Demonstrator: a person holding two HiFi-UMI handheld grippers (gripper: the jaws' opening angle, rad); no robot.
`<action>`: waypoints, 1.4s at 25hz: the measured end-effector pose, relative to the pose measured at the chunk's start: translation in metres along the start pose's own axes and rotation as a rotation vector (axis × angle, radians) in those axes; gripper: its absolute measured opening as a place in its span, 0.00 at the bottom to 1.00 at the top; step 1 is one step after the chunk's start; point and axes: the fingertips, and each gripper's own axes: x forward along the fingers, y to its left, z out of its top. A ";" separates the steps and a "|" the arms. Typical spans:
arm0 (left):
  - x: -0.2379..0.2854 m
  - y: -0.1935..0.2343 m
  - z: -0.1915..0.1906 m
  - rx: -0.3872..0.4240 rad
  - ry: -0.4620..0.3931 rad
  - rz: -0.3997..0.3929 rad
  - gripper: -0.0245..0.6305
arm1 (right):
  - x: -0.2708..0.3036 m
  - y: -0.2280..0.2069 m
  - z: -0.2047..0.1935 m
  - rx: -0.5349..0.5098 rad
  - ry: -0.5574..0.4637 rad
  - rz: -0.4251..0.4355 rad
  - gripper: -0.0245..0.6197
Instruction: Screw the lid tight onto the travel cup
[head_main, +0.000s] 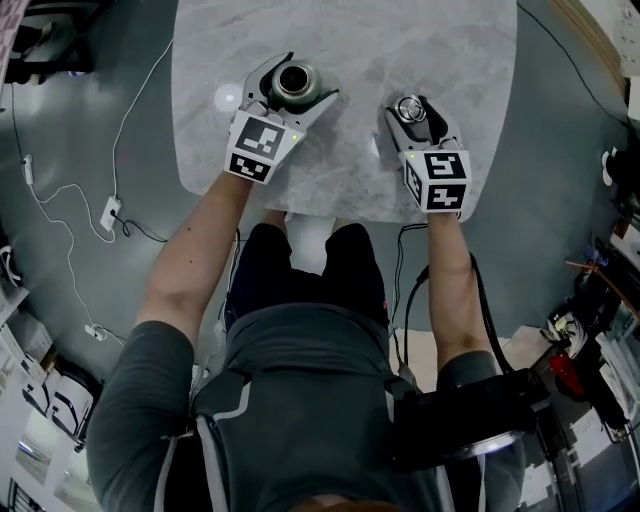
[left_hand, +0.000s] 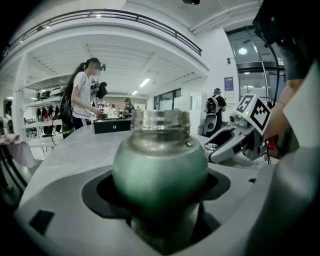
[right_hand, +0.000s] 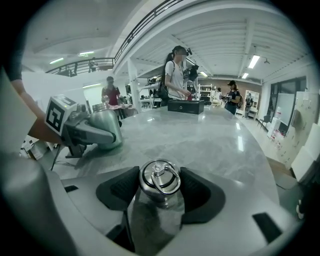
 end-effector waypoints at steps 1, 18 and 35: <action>-0.004 -0.003 0.004 0.006 -0.006 -0.014 0.63 | -0.003 0.002 0.003 0.004 -0.006 0.005 0.46; -0.120 -0.033 0.131 0.059 -0.067 -0.134 0.63 | -0.121 0.047 0.136 -0.074 -0.176 0.105 0.46; -0.194 -0.090 0.232 0.189 0.020 -0.411 0.63 | -0.251 0.127 0.287 -0.300 -0.333 0.372 0.46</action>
